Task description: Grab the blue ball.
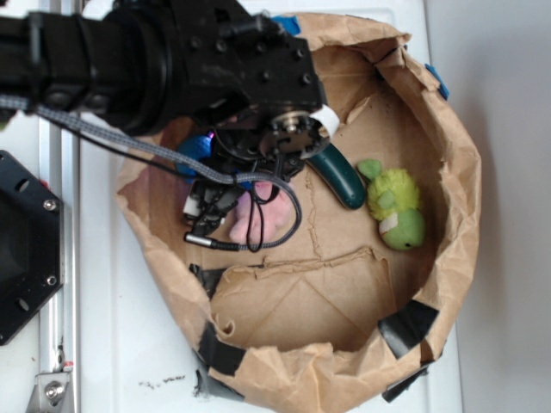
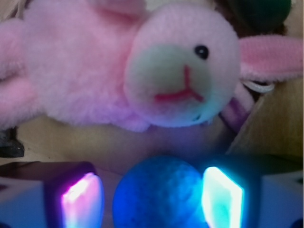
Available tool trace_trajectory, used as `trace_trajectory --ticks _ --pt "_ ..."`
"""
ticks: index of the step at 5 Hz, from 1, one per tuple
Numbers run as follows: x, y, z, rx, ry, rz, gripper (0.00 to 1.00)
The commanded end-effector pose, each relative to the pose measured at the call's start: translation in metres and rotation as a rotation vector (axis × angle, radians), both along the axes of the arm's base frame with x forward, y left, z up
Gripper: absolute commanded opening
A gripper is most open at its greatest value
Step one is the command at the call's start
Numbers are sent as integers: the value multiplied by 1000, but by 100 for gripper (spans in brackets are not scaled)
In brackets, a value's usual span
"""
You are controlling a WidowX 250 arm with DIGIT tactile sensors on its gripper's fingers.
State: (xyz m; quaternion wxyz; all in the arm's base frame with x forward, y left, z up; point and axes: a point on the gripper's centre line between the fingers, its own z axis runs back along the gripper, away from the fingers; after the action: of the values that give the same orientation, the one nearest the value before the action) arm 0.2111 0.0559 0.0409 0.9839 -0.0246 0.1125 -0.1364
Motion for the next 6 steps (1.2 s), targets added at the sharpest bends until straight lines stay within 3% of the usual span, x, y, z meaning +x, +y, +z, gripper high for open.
trace_trajectory --ticks 1,4,6 --pt "11 -5 14 22 -53 -7 0" --pt "8 -10 23 46 -100 -10 0" --pt "48 -24 103 50 -297 35 0"
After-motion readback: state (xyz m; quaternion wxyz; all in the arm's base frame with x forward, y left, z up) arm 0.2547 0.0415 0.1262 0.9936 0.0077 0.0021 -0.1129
